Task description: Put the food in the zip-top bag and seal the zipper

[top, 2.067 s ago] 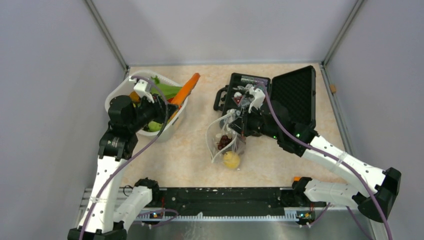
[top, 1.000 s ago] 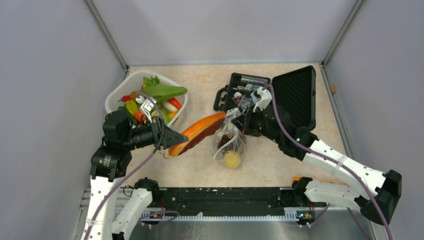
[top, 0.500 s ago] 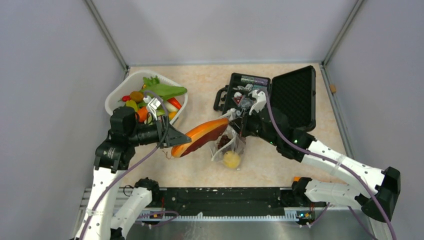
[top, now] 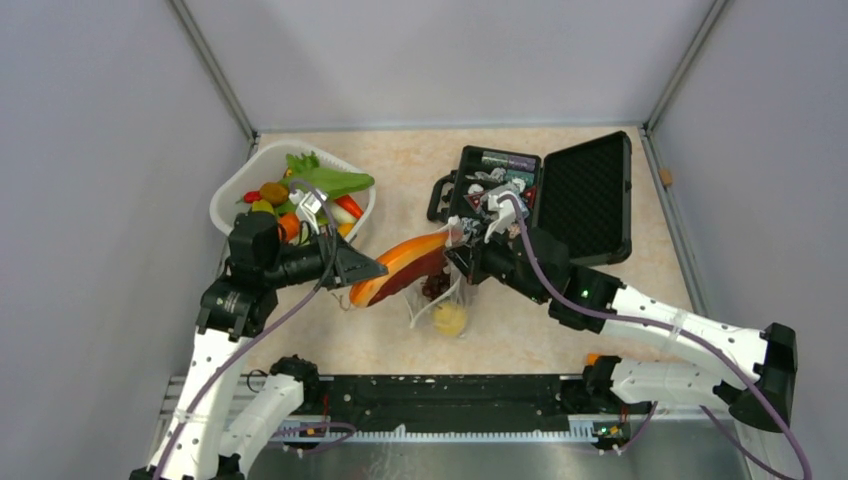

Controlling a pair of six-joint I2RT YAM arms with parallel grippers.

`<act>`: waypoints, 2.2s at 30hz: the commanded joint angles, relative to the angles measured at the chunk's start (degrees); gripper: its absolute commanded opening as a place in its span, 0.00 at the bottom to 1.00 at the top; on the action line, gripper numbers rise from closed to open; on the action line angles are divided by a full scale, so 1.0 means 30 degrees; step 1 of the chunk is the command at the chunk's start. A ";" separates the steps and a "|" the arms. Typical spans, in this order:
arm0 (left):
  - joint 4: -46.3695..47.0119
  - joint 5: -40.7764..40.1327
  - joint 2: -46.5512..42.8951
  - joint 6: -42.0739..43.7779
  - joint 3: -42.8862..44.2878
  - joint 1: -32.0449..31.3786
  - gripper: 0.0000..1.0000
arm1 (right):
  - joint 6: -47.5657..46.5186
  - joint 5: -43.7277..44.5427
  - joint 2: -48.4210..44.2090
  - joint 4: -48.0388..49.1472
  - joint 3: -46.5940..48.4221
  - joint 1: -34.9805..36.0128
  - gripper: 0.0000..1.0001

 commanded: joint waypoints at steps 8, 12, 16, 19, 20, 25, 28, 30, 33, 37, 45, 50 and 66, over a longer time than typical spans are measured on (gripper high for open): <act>0.4665 -0.6249 0.2048 -0.2537 0.0203 -0.4409 0.00 | -0.0369 0.2701 0.0340 0.2473 0.1602 0.1390 0.00; 0.4391 -0.6343 0.3330 -0.1723 0.0365 -0.5113 0.00 | -0.0131 0.2845 0.0661 0.2104 0.1850 0.1459 0.00; -0.0144 -0.8533 0.4132 0.2045 0.2266 -0.5103 0.00 | -0.0191 0.3092 0.0466 0.1767 0.1875 0.1454 0.00; -0.1692 -0.8904 0.4337 0.4037 0.3168 -0.5093 0.00 | -0.0221 0.2974 0.0237 0.1766 0.1647 0.1438 0.00; -0.1718 -0.8827 0.4317 0.4267 0.3284 -0.5113 0.00 | -0.0135 0.2952 0.0153 0.1767 0.1608 0.1453 0.00; 0.1453 -0.6952 0.4288 0.3267 0.2321 -0.5098 0.00 | 0.0116 0.2547 0.0049 0.1767 0.1659 0.1465 0.00; 0.3956 -0.4629 0.4946 0.2476 0.1833 -0.5101 0.00 | 0.0294 0.1939 -0.0071 0.2203 0.1469 0.1465 0.00; 0.5412 -0.2551 0.5442 0.2040 0.1520 -0.5106 0.00 | 0.0597 0.1603 -0.0189 0.2553 0.1305 0.1449 0.00; 0.4842 -0.0927 0.6067 0.3366 0.2041 -0.5116 0.00 | 0.0756 0.1354 -0.0205 0.2308 0.1578 0.1430 0.00; 0.0026 -0.2573 0.6348 0.6986 0.3824 -0.5093 0.00 | 0.0495 0.2582 -0.0138 -0.0213 0.2652 0.1436 0.00; -0.1967 -0.0730 0.4842 0.9595 0.3457 -0.5106 0.00 | -0.0443 0.0510 -0.0370 -0.0908 0.3236 0.0822 0.00; -0.4347 -0.1228 0.4368 1.1783 0.4796 -0.5098 0.00 | -0.0764 0.0267 -0.0411 -0.1040 0.3061 0.0735 0.00; -0.4004 0.0296 0.5891 1.2881 0.5072 -0.5142 0.00 | -0.4692 -0.4621 -0.1218 -0.0109 0.2217 0.0608 0.00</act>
